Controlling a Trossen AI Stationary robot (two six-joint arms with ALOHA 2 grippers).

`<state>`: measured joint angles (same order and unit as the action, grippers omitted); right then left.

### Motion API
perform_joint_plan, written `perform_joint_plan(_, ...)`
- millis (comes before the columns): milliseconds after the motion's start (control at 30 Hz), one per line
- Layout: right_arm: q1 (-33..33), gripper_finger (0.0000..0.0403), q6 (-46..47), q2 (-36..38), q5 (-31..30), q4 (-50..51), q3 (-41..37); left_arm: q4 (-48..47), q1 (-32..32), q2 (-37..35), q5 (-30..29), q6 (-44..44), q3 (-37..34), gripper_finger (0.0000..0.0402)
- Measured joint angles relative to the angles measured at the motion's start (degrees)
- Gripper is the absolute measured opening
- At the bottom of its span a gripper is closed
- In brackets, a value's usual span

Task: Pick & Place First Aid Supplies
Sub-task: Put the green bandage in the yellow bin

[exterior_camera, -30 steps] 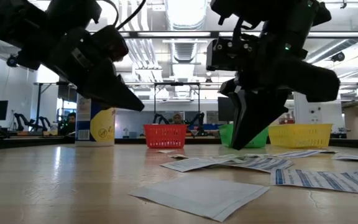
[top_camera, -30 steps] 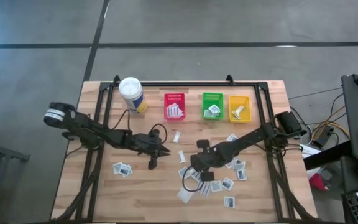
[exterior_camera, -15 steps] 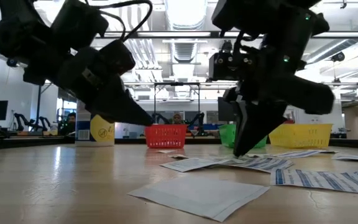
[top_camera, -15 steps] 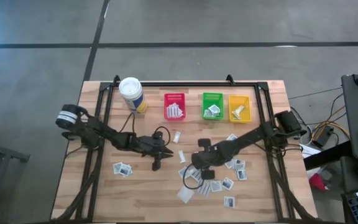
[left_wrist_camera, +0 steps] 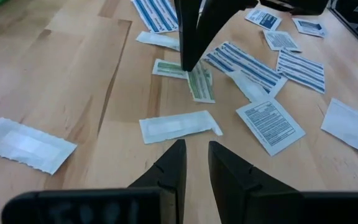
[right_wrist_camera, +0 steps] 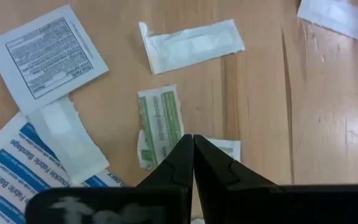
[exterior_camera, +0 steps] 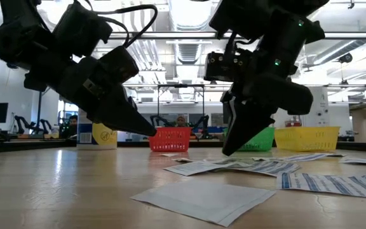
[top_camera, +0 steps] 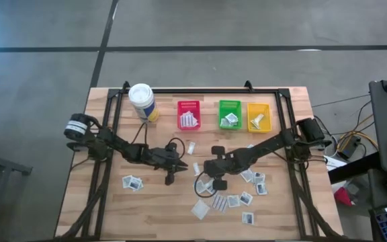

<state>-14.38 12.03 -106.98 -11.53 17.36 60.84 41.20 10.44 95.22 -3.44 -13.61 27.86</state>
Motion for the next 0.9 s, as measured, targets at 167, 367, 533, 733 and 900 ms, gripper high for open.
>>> perform_joint_plan(167,0.0,0.0008,0.0,0.0,0.0,-0.3,0.1,0.3,0.0,0.0,0.0,0.0,0.0,0.0064)
perform_joint_plan(367,0.0,0.0008,-0.2,0.7,0.0,1.2,1.7,1.5,0.0,0.0,0.0,0.5,0.0,0.0064)
perform_joint_plan(533,0.0,0.0008,0.0,1.0,0.0,5.1,2.4,1.8,0.0,0.0,0.0,0.5,0.0,0.0064)
perform_joint_plan(733,0.0,0.0008,1.2,1.0,1.3,6.2,1.2,2.3,0.0,0.0,1.8,0.6,0.0,0.0064)
perform_joint_plan(900,0.0,0.0008,2.9,-0.2,1.4,5.8,0.6,4.4,0.0,0.5,5.9,2.7,0.3,0.0064)
